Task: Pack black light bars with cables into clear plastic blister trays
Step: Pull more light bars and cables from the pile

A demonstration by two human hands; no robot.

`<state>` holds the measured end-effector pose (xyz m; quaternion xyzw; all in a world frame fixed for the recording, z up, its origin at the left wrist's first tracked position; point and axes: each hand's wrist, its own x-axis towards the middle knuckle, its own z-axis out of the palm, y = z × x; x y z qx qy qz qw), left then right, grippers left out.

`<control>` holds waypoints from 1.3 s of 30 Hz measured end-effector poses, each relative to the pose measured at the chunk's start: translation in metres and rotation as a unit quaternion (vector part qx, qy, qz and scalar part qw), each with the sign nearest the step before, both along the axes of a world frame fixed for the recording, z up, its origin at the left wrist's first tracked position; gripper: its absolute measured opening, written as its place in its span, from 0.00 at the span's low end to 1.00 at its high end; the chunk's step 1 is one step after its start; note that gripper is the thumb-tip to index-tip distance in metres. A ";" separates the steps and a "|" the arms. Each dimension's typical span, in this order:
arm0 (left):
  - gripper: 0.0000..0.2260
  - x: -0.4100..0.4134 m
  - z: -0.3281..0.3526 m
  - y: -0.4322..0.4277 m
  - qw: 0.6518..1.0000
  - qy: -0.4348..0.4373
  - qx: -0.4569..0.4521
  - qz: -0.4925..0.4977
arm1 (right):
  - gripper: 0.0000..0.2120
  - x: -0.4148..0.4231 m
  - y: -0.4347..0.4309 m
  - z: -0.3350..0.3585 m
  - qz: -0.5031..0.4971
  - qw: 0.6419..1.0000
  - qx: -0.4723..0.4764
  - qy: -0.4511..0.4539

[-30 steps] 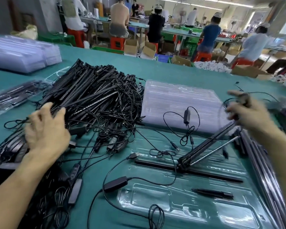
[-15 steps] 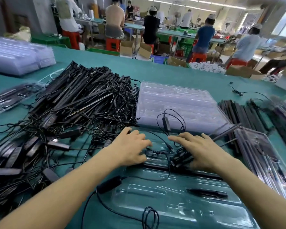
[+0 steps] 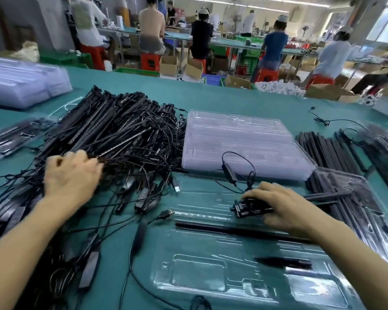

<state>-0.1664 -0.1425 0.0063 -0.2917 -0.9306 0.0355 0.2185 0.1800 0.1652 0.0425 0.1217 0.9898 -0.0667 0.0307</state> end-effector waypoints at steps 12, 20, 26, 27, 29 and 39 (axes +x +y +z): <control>0.31 0.094 0.055 0.049 0.927 -0.252 0.098 -0.260 | 0.31 -0.003 -0.005 -0.008 -0.048 0.998 0.030 0.031; 0.13 0.119 0.014 0.027 0.936 -0.252 -0.044 -0.241 | 0.31 -0.002 -0.006 -0.017 -0.067 0.996 0.015 0.047; 0.24 0.118 0.008 0.013 0.918 -0.328 -0.065 -0.211 | 0.32 -0.002 -0.007 -0.018 -0.077 0.995 -0.001 0.063; 0.23 0.120 0.005 0.012 0.920 -0.321 -0.071 -0.212 | 0.32 -0.003 -0.007 -0.018 -0.077 0.995 0.001 0.064; 0.18 0.124 -0.004 0.010 0.932 -0.282 -0.086 -0.209 | 0.32 -0.004 -0.008 -0.018 -0.074 0.995 0.010 0.065; 0.17 0.068 -0.031 -0.011 0.995 0.011 -0.032 -0.095 | 0.31 0.001 -0.005 -0.006 -0.071 0.986 0.078 0.132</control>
